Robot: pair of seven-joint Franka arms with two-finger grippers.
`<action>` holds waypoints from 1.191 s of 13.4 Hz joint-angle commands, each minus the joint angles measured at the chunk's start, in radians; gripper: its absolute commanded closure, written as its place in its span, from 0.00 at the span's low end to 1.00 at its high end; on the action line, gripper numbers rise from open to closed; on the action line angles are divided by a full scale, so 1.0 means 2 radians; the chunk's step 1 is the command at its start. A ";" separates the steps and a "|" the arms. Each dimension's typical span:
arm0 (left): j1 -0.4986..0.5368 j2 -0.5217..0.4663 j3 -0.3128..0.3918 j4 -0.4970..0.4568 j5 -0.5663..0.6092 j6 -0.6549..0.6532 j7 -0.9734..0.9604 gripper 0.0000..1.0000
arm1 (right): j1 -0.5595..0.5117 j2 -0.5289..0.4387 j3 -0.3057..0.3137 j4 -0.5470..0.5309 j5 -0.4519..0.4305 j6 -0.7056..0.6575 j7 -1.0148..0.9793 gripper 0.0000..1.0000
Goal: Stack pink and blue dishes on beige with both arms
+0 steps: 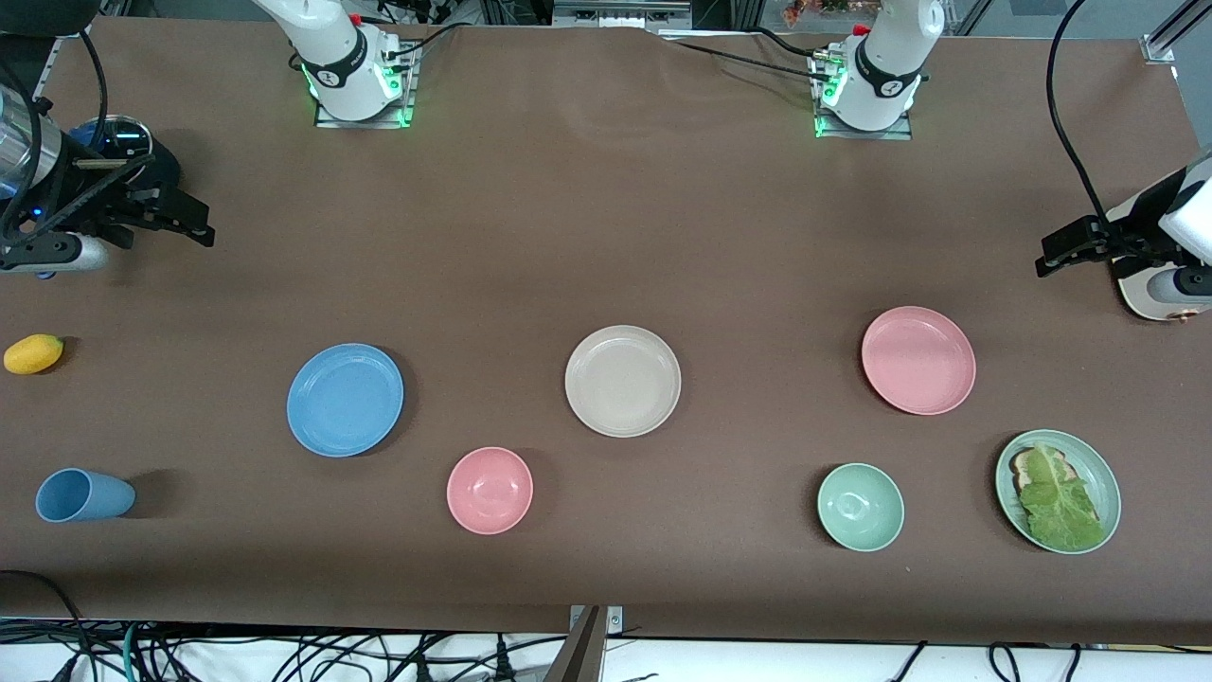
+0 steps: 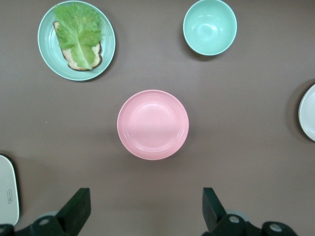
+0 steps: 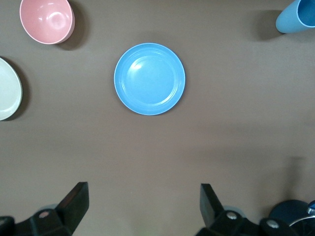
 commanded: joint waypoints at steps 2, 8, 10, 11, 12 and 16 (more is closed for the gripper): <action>0.001 0.003 -0.002 0.007 -0.004 -0.002 0.005 0.00 | -0.001 0.002 0.003 0.008 -0.003 -0.003 0.007 0.00; 0.001 0.003 -0.002 0.007 -0.004 -0.002 0.005 0.00 | -0.002 0.003 0.003 0.008 -0.004 0.000 0.007 0.00; 0.001 0.004 -0.002 0.007 -0.004 -0.002 0.005 0.00 | -0.001 0.003 0.003 0.008 -0.004 0.000 0.007 0.00; 0.001 0.004 -0.002 0.007 -0.004 -0.002 0.005 0.00 | -0.002 0.002 0.003 0.008 -0.004 0.000 0.007 0.00; 0.001 0.005 -0.001 0.007 -0.004 -0.002 0.005 0.00 | -0.001 0.002 0.003 0.008 -0.004 -0.001 0.007 0.00; 0.003 0.019 -0.001 0.007 -0.004 -0.002 0.005 0.00 | -0.002 0.003 0.003 0.008 -0.004 0.000 0.006 0.00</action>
